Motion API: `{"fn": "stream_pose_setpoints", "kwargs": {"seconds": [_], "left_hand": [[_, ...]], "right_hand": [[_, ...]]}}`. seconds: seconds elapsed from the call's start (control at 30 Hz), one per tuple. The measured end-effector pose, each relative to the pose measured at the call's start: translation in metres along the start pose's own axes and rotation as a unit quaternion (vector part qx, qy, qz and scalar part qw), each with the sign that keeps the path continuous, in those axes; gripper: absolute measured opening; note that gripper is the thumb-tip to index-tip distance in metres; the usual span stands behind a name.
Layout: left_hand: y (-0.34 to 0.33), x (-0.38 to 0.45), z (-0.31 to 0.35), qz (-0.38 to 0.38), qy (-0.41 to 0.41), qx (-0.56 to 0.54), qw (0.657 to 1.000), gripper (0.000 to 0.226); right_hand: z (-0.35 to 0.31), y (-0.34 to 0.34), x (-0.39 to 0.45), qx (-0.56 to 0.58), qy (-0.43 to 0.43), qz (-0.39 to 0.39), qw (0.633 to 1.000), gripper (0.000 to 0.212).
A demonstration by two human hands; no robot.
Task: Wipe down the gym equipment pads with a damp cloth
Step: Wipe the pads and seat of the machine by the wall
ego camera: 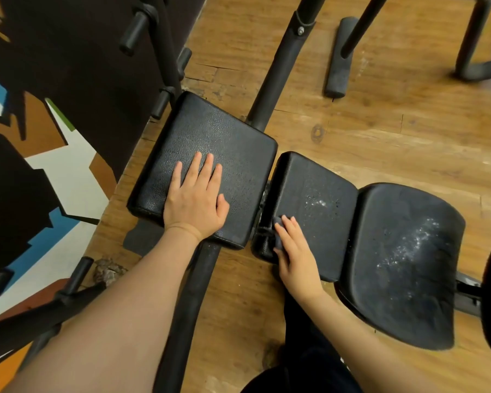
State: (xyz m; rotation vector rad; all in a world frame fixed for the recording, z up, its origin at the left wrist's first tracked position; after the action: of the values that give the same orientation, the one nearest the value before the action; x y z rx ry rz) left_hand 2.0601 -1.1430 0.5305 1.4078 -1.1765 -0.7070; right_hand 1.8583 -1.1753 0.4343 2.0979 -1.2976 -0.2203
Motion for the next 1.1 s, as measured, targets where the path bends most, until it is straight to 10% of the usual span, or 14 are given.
{"fn": "stream_pose_setpoints", "kwargs": {"seconds": [0.6, 1.1], "left_hand": [[-0.001, 0.0, -0.001, 0.015, -0.009, -0.006, 1.0, 0.061], [-0.003, -0.002, 0.001, 0.019, -0.02, -0.008, 1.0, 0.059]], "right_hand": [[0.001, 0.001, 0.015, -0.004, 0.262, -0.132, 0.956, 0.033], [0.027, 0.002, 0.094, -0.008, -0.069, 0.046, 0.997, 0.06]]}}
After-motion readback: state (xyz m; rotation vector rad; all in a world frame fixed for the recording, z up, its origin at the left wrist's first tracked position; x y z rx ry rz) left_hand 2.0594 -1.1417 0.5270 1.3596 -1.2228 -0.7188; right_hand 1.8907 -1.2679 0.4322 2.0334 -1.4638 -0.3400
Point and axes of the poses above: each hand's wrist, its own x-axis towards the middle knuckle, its own y-axis out of the back of the hand, z = x × y, the point moved 3 cm from there along x, towards the middle knuckle, and after that the axes turned 14 degrees about z, right-handed, at the moved point
